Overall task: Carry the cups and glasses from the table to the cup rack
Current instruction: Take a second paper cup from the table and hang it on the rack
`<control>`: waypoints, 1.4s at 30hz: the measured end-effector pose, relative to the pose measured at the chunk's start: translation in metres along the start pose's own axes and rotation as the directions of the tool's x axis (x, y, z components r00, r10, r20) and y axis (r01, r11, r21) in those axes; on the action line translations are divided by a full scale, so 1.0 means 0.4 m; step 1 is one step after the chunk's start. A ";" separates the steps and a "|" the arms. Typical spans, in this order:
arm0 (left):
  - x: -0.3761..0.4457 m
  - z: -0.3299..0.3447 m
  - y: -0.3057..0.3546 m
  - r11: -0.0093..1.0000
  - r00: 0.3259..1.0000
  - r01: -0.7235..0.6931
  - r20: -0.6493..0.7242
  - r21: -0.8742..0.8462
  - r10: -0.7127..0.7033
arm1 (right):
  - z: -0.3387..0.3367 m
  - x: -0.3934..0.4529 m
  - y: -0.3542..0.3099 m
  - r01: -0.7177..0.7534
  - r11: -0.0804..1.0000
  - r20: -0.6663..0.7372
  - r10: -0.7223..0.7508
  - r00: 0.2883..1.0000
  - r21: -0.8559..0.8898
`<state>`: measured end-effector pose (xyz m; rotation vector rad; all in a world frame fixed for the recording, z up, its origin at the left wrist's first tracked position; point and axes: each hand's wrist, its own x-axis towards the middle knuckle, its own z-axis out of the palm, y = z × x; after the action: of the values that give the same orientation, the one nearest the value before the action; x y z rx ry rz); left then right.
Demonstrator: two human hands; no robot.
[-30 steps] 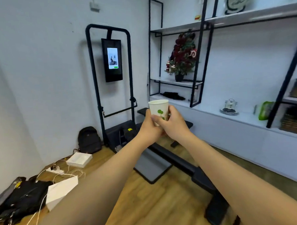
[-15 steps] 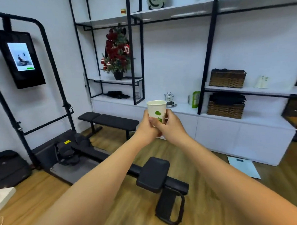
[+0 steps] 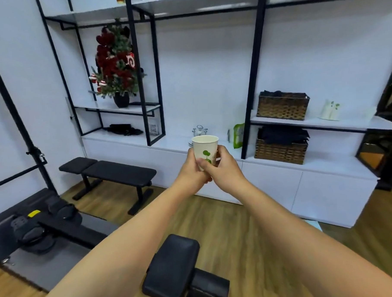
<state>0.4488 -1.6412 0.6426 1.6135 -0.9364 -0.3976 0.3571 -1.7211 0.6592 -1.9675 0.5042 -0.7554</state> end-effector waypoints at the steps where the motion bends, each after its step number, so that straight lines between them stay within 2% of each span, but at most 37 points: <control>1: 0.047 0.018 -0.010 1.000 1.000 -0.004 0.009 0.016 0.003 | -0.017 0.037 0.020 -0.008 1.000 -0.009 0.008 1.000 0.003; 10: 0.412 0.203 -0.083 0.995 0.998 -0.047 -0.038 0.090 0.051 | -0.156 0.375 0.255 0.034 0.999 -0.016 -0.035 0.999 -0.041; 16: 0.712 0.372 -0.103 0.990 0.986 -0.139 -0.091 0.037 0.142 | -0.311 0.657 0.417 0.059 0.996 0.008 -0.059 0.998 -0.066; 24: 1.091 0.540 -0.169 0.992 0.977 -0.130 -0.171 0.001 0.128 | -0.490 1.024 0.571 0.055 0.992 0.066 -0.048 0.997 -0.111; 27: 1.197 0.553 -0.218 0.990 0.975 -0.142 -0.175 -0.015 0.138 | -0.495 1.137 0.635 0.054 0.995 0.095 -0.046 0.994 -0.087; 31: 1.354 0.535 -0.272 0.965 0.965 -0.122 -0.255 -0.234 0.060 | -0.468 1.281 0.716 0.048 0.997 0.104 -0.041 0.994 -0.064; 33: 1.446 0.521 -0.306 0.955 0.951 -0.120 -0.308 -0.270 0.032 | -0.449 1.363 0.751 0.042 0.997 0.119 -0.035 0.992 -0.057; 39: 1.756 0.468 -0.408 0.977 0.932 -0.098 -0.361 -0.192 0.022 | -0.360 1.684 0.841 0.051 0.998 0.129 -0.045 0.991 -0.044; 42: 1.931 0.404 -0.471 0.981 0.919 -0.043 -0.392 -0.190 -0.036 | -0.295 1.849 0.881 0.023 0.999 0.142 -0.018 0.990 -0.033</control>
<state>0.8832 -2.3250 0.5993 1.4392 -0.5735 -0.1445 0.7984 -2.4201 0.6167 -2.0445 0.4146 -0.6175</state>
